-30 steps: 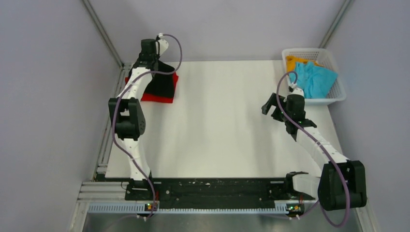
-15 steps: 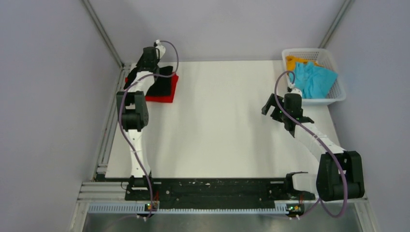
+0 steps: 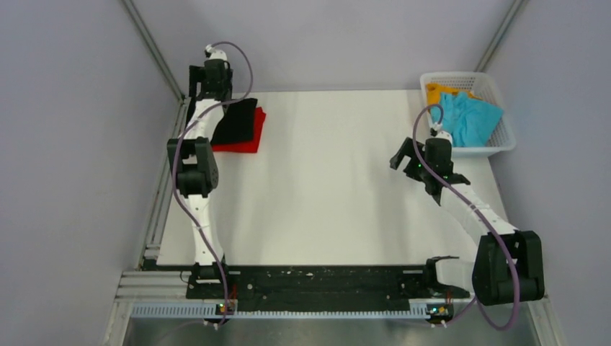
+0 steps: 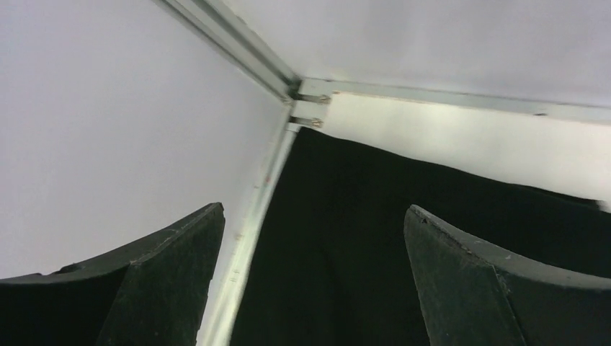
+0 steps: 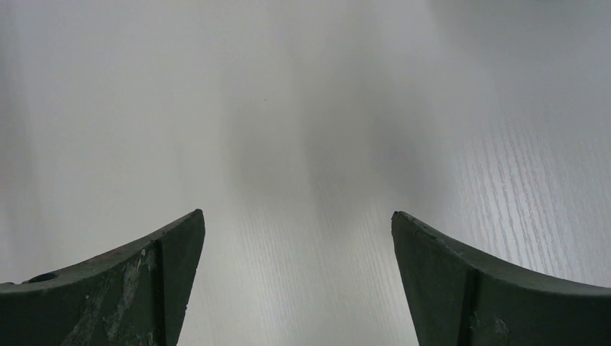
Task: Fold and stack the t-shirts
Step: Reset both arms
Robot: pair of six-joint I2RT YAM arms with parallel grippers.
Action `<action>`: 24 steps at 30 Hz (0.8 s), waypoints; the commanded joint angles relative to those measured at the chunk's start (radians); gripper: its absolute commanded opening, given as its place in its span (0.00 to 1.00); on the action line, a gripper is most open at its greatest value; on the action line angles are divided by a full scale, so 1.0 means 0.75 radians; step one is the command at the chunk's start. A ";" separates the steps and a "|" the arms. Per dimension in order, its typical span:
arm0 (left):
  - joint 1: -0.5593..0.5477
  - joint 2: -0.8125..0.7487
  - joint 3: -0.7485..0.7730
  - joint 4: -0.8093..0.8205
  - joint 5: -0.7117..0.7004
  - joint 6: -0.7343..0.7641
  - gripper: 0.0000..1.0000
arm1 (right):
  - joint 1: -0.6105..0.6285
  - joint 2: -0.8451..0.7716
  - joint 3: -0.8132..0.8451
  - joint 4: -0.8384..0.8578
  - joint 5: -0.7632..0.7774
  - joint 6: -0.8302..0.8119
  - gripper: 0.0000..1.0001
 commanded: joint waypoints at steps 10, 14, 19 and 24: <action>-0.207 -0.941 -0.891 0.083 0.965 -1.052 0.99 | -0.007 -0.385 -0.105 -0.149 -0.058 0.035 0.99; -0.366 -1.291 -1.413 0.224 0.935 -1.086 0.99 | -0.006 -0.500 -0.182 -0.180 0.026 0.007 0.99; -0.534 -1.671 -1.784 0.023 0.628 -1.123 0.99 | -0.006 -0.605 -0.213 -0.219 0.109 0.033 0.99; -0.535 -1.956 -1.981 -0.128 0.460 -1.169 0.99 | -0.007 -0.738 -0.275 -0.197 0.178 0.050 0.99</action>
